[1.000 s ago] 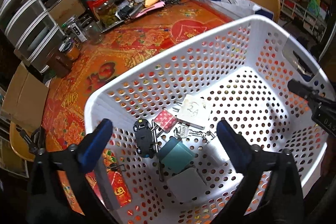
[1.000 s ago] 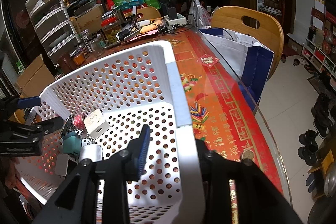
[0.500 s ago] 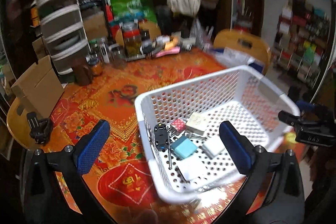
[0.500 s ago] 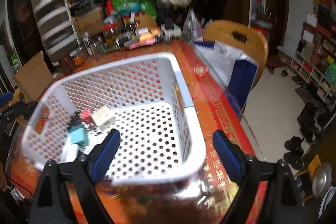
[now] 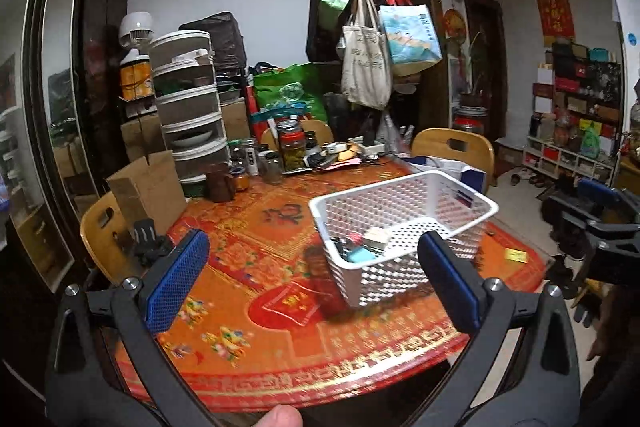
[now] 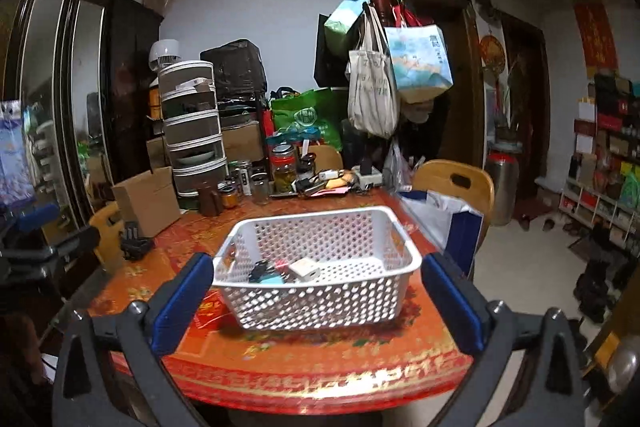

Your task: Organize rigid objects

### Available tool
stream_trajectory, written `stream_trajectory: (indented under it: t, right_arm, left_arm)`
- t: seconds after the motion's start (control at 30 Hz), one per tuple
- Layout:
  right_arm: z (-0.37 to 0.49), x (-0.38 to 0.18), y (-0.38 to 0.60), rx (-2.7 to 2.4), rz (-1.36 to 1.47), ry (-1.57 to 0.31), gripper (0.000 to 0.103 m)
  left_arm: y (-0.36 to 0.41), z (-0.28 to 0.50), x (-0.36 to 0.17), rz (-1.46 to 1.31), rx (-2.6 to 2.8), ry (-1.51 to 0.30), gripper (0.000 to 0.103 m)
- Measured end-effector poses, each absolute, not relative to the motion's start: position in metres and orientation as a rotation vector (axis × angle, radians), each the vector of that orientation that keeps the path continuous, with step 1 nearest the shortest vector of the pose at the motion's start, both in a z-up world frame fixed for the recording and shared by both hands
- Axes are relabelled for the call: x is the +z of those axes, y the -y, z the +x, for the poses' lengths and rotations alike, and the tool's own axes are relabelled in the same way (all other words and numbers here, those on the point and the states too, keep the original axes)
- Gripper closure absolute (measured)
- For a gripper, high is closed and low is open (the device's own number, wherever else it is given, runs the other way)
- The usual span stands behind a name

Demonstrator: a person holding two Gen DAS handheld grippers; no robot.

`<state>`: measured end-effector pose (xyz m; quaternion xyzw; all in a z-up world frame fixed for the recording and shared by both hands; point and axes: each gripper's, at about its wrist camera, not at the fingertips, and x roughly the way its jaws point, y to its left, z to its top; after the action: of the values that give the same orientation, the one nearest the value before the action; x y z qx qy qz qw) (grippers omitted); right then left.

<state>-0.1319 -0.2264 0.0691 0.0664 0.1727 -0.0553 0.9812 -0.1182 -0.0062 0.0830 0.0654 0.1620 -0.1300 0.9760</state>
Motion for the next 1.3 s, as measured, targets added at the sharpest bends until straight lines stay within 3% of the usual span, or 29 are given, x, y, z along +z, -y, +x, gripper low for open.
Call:
stream_trajectory:
  t: [0.47,1.3]
  right_arm:
    - [-0.117,0.037,0.222,-0.08,0.112,-0.479,0.0]
    - [-0.109,0.028,0.223,-0.083,0.119,-0.509,0.0]
  left_arm:
    - [0.054,-0.094,0.033,0.173,-0.282,-0.452,0.0]
    - [0.051,-0.079,0.03,0.128,-0.276,-0.49,0.0]
